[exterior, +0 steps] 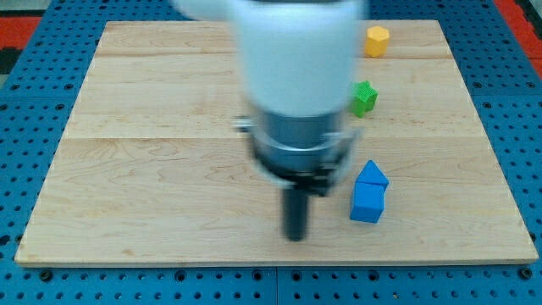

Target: Move the blue cube to the left side of the green circle

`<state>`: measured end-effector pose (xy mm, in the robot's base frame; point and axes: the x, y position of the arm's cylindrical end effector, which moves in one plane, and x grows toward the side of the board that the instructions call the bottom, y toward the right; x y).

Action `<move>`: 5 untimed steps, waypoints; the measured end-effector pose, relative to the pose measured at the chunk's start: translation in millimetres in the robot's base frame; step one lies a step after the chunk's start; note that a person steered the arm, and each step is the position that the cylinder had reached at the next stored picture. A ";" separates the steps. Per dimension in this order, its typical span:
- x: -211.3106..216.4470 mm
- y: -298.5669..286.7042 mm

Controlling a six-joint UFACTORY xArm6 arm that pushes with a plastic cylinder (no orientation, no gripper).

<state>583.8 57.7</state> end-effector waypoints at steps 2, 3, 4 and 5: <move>-7.4 71.5; -16.5 39.9; -27.8 86.8; -40.6 99.0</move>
<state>543.2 156.7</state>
